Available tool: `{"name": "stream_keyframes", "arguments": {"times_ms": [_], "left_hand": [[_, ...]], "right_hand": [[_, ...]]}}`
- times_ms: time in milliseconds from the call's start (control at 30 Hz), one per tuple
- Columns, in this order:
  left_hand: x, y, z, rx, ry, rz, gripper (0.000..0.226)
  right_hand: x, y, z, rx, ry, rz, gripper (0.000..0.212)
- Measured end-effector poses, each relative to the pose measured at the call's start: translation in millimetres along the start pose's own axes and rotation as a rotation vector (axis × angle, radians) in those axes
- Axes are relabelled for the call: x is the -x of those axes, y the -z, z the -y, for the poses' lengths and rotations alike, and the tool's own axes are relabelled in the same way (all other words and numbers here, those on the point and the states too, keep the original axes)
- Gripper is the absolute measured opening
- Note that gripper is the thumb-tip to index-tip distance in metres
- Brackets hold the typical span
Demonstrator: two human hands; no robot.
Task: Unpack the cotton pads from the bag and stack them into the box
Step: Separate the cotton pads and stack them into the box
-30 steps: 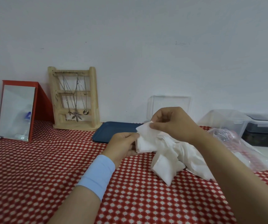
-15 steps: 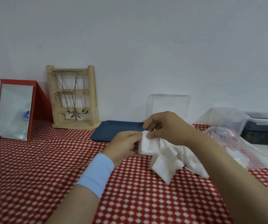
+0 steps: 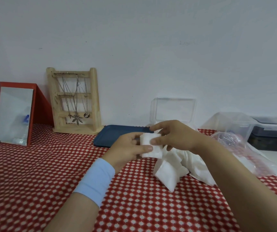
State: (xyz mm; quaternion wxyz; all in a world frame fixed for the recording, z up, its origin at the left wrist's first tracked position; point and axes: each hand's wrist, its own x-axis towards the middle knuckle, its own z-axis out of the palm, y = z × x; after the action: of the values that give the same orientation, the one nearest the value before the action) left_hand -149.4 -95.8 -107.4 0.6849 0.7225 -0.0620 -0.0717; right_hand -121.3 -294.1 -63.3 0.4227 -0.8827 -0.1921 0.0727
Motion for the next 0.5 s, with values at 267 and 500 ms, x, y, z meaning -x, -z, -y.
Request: {"name": "stream_keyframes", "arguments": {"times_ms": [267,500], "left_hand": [[-4,-5,-9,-0.230,0.035,-0.022,0.046],[-44,-17,-48,-0.460,-0.037,0.038,0.061]], "right_hand": [[1,8,-7,-0.065,0.000,0.056,0.023],[-8,48,-8,-0.044,-0.077,-0.009,0.013]]}}
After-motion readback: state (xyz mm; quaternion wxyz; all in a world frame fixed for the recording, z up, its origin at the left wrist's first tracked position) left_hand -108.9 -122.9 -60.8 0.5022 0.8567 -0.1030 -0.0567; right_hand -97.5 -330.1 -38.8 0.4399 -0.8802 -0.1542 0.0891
